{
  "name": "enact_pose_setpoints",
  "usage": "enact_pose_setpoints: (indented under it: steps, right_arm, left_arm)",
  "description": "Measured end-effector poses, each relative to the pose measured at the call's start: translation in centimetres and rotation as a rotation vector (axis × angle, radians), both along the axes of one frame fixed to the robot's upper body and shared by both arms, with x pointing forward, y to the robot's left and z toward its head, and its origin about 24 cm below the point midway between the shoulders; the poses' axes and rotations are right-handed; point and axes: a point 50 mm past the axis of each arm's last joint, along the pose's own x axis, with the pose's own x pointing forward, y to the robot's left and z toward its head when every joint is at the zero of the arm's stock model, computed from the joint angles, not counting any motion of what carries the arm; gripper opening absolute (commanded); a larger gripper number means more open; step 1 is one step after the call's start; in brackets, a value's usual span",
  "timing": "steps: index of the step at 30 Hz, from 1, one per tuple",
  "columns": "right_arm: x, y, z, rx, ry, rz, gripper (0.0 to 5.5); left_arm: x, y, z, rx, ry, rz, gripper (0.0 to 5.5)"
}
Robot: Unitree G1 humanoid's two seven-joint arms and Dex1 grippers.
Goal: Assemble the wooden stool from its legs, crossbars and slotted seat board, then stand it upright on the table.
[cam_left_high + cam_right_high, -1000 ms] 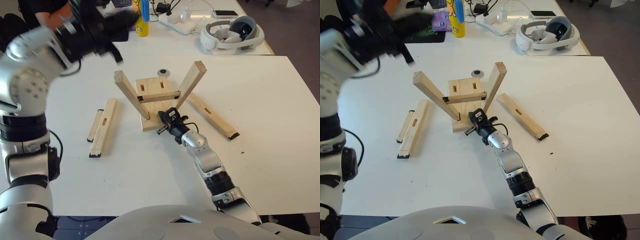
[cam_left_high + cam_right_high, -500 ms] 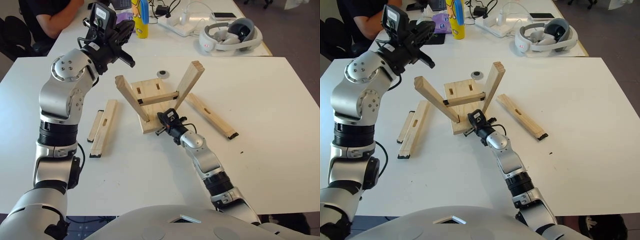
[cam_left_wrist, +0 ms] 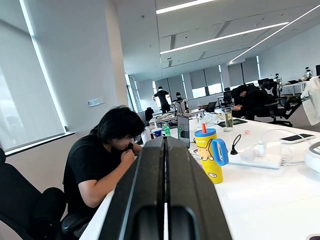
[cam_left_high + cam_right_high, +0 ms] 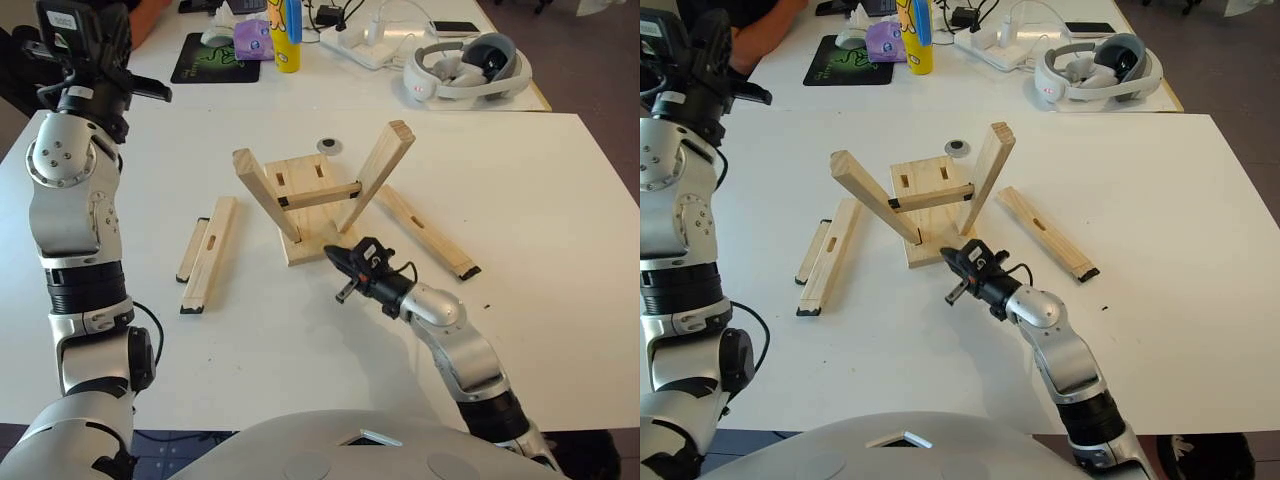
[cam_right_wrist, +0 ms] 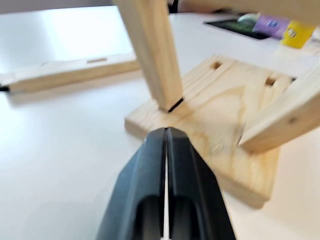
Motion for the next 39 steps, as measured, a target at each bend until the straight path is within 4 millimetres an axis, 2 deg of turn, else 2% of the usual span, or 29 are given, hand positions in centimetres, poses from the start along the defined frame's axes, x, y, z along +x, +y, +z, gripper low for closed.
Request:
enact_pose_setpoints:
  steps: [6, 17, 21, 25, 27, 32, 36, 39]
  right_arm:
    - [1.1, 1.7, -2.0, -0.033, 0.107, 0.020, 0.00]
    - [3.8, 6.0, -3.2, -0.022, 0.047, 0.006, 0.00]
    - [4.9, 6.8, -3.5, -0.006, 0.014, -0.064, 0.00]
    - [5.2, 6.5, -3.4, 0.005, -0.009, -0.099, 0.00]
    - [5.1, 6.3, -2.8, 0.026, -0.029, -0.105, 0.00]
    - [4.1, 5.0, 2.9, 0.189, -0.162, -0.132, 0.00]
    - [2.1, 2.0, 5.3, 0.231, -0.169, -0.205, 0.00]
    - [0.1, -1.2, 7.5, 0.235, -0.190, -0.355, 0.00]
  left_arm:
    - [-0.1, -0.6, -0.9, -0.011, 0.019, -0.016, 0.02]
    - [0.1, -2.3, -2.3, -0.061, 0.062, -0.049, 0.02]
    - [-0.6, -2.7, -3.3, -0.112, 0.072, -0.003, 0.02]
    - [-1.8, -3.3, -5.4, -0.163, 0.126, 0.058, 0.02]
    - [-2.4, -3.3, -6.6, -0.187, 0.166, 0.086, 0.02]
    - [-4.7, -3.9, -8.4, -0.242, 0.225, 0.094, 0.02]
    - [-6.2, -4.8, -8.7, -0.279, 0.258, 0.057, 0.02]
    - [-7.1, -6.1, -8.0, -0.279, 0.260, 0.012, 0.02]
